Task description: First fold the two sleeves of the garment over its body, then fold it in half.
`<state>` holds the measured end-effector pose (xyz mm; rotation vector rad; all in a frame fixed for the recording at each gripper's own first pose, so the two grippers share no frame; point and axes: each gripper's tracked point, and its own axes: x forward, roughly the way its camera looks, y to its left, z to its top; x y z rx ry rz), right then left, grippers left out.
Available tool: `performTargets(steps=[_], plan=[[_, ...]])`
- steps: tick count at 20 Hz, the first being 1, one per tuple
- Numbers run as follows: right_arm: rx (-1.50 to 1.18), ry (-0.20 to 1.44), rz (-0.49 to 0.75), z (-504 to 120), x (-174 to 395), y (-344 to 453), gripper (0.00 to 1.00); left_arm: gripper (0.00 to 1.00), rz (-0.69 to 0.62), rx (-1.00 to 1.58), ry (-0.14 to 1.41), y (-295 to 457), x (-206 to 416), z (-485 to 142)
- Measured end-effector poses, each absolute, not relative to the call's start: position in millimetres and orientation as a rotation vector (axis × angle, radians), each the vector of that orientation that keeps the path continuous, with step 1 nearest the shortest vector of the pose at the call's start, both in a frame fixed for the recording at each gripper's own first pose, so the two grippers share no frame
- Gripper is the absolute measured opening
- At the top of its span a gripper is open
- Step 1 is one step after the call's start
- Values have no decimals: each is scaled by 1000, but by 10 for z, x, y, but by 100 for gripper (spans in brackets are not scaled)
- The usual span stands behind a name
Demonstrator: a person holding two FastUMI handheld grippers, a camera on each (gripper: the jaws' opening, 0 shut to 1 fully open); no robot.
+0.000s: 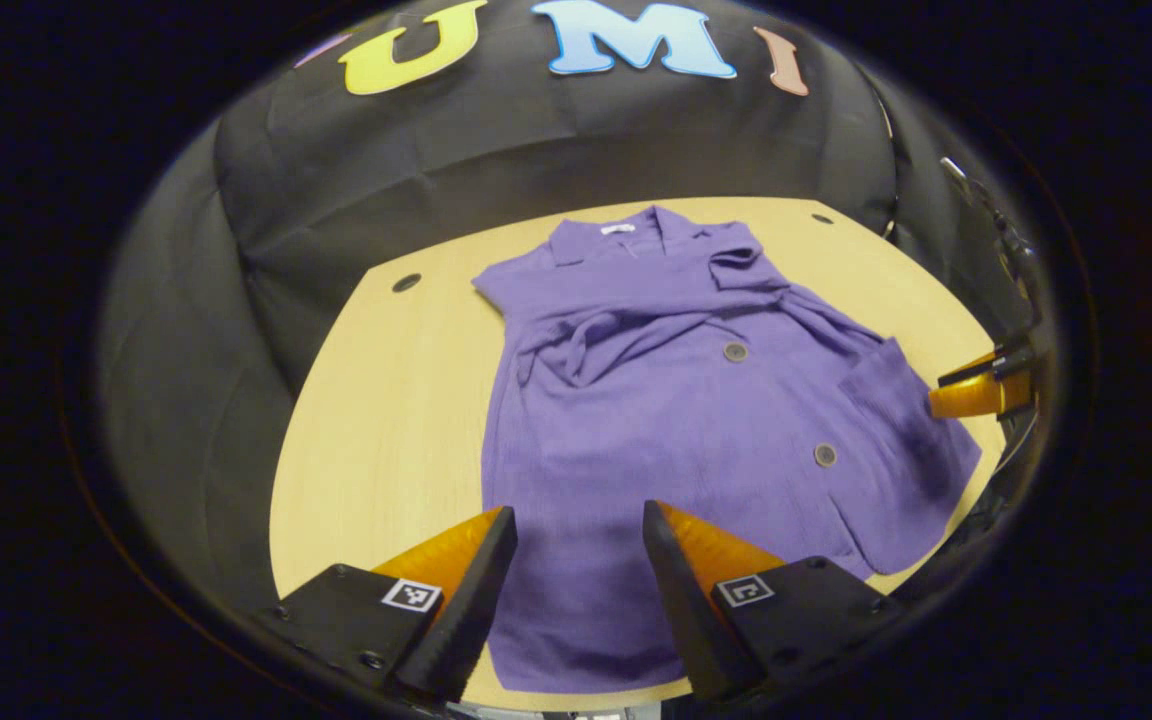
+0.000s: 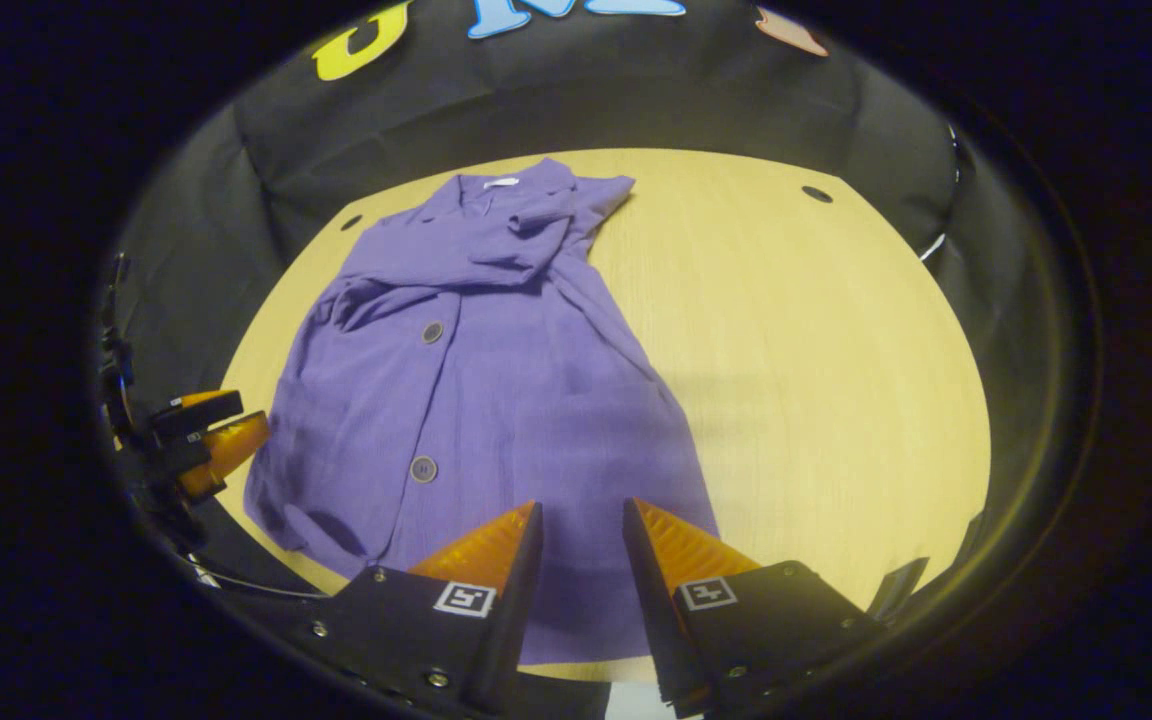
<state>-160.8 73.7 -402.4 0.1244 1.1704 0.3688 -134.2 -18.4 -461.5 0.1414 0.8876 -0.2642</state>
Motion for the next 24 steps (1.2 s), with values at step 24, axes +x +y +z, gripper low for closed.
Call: performTargets(steps=[24], plan=[[-53,1313,363,-4413,-2246,623,53,77,-362,212,1084,-286,-1973,-5205]])
